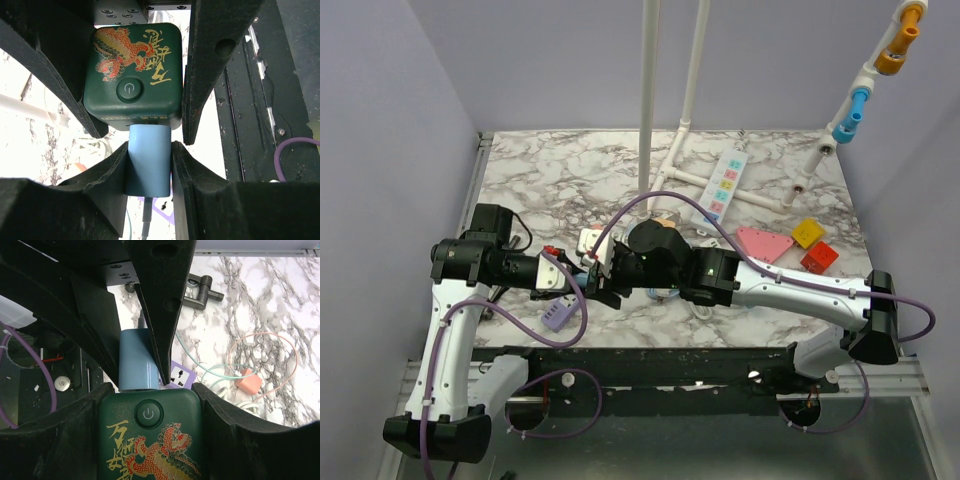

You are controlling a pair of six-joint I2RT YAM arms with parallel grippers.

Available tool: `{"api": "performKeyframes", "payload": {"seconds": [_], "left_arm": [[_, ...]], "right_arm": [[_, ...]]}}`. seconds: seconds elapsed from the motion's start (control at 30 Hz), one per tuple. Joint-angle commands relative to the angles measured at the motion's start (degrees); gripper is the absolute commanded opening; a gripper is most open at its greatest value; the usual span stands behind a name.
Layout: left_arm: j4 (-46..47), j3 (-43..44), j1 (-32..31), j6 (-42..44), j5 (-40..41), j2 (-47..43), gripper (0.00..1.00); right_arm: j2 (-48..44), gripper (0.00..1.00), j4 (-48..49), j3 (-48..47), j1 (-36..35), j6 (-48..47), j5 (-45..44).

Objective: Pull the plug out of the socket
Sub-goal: Remove the plug from the socket.

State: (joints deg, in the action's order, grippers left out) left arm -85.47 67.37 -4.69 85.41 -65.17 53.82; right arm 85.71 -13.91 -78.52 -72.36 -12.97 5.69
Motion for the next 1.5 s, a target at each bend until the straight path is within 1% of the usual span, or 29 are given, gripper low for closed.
{"api": "performKeyframes", "payload": {"seconds": [0.0, 0.13, 0.17, 0.2, 0.23, 0.3, 0.37, 0.47, 0.53, 0.63, 0.77, 0.9, 1.23, 1.47], "left_arm": [[4.8, 0.8, -0.3, 2.8, -0.7, -0.5, 0.0], [4.7, 1.7, -0.3, 3.0, -1.5, -0.6, 0.0], [4.7, 1.8, -0.3, 3.2, -1.7, -0.6, 0.0], [4.8, 2.0, -0.3, 3.0, -2.0, -0.5, 0.0], [5.3, 2.3, -0.3, 2.5, -2.3, -0.5, 0.0], [6.4, 2.6, -0.3, 0.3, -2.7, -0.4, 0.0], [6.5, 2.6, -0.3, 0.0, -2.9, -0.5, 0.0], [7.7, 2.3, -0.3, -1.0, -2.7, -1.1, 0.0], [9.4, 1.9, -0.3, -2.5, -2.7, -1.6, 0.0], [10.9, 1.2, -0.3, -3.7, -2.5, -2.2, 0.0], [10.9, 1.3, -0.3, -3.9, -2.5, -2.1, 0.0], [10.9, 1.4, -0.3, -4.2, -2.7, -2.1, 0.0], [10.7, 1.2, -0.3, -4.8, -2.0, -3.1, 0.0], [10.7, 1.4, -0.3, -5.0, -2.1, -3.1, 0.0]], "right_arm": [[-1.1, 0.11, 0.3, -0.4, -1.4, 3.0, 6.7], [-1.7, 0.2, 2.0, 0.6, -1.3, 3.9, 6.4], [-1.6, 0.24, 2.1, 0.6, -1.4, 4.2, 6.4], [-1.6, 0.29, 2.2, 0.6, -1.4, 4.5, 6.3], [-1.7, 0.37, 2.2, 0.6, -1.4, 4.8, 6.1], [-2.1, 0.5, 2.1, 0.7, -1.4, 5.0, 5.1], [-2.7, 0.58, 2.1, 0.8, -1.3, 4.7, 3.7], [-4.1, 0.78, 2.4, 1.6, -1.3, 4.0, 1.9], [-4.9, 0.87, 2.4, 1.9, -1.4, 3.7, 0.7], [-5.4, 0.95, 1.5, 1.6, -1.3, 3.3, -0.5], [-6.4, 1.0, 0.9, 1.6, -1.4, 3.0, -1.7], [-7.9, 1.0, 0.8, 2.0, -1.4, 3.0, -1.5], [-11.1, 1.0, -4.8, 2.1, -1.3, 2.5, -0.1], [-9.8, 1.0, -7.4, 1.2, -1.4, 1.2, 3.0]]}}
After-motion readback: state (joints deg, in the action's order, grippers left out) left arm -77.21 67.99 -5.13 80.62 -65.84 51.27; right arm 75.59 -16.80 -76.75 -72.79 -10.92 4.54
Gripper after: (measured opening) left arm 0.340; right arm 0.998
